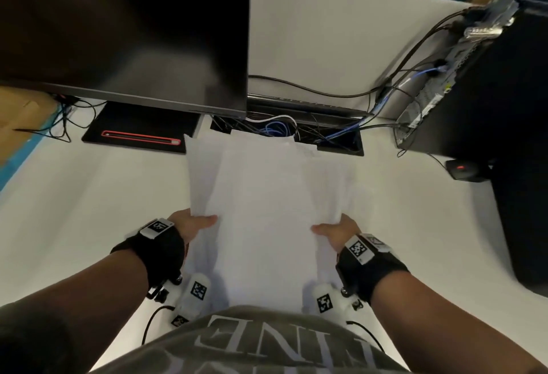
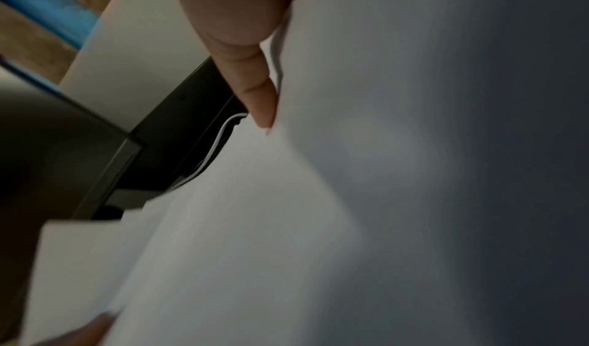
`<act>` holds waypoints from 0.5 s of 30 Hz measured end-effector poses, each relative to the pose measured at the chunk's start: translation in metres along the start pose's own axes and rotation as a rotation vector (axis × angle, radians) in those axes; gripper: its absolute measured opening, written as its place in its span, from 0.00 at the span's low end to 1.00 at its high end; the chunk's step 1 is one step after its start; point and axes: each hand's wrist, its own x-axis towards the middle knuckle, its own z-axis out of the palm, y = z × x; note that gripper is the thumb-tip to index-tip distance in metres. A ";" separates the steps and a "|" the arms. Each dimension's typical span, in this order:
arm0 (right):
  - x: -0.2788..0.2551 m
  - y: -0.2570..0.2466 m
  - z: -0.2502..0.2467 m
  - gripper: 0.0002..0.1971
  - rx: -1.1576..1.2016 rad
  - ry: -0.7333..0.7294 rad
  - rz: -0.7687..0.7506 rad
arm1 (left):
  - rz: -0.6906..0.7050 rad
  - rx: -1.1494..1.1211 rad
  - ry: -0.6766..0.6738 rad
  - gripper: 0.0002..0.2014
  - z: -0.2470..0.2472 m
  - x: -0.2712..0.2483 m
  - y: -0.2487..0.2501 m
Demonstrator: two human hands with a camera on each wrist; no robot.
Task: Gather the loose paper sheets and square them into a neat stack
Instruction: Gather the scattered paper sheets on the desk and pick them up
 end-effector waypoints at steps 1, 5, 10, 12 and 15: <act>-0.003 -0.003 0.005 0.30 -0.039 -0.017 -0.016 | 0.009 0.033 -0.030 0.25 0.003 -0.005 0.004; -0.011 -0.010 0.002 0.22 -0.123 -0.034 -0.059 | 0.024 0.083 -0.047 0.20 0.015 -0.011 0.012; -0.013 0.010 -0.040 0.26 -0.268 0.337 -0.005 | 0.039 0.076 -0.057 0.22 0.014 -0.006 0.006; -0.013 0.024 -0.053 0.34 -0.225 0.423 0.126 | 0.040 0.071 -0.079 0.23 0.013 -0.004 0.003; 0.000 0.048 -0.062 0.35 0.025 0.326 0.266 | 0.074 0.069 -0.138 0.28 0.016 -0.007 0.004</act>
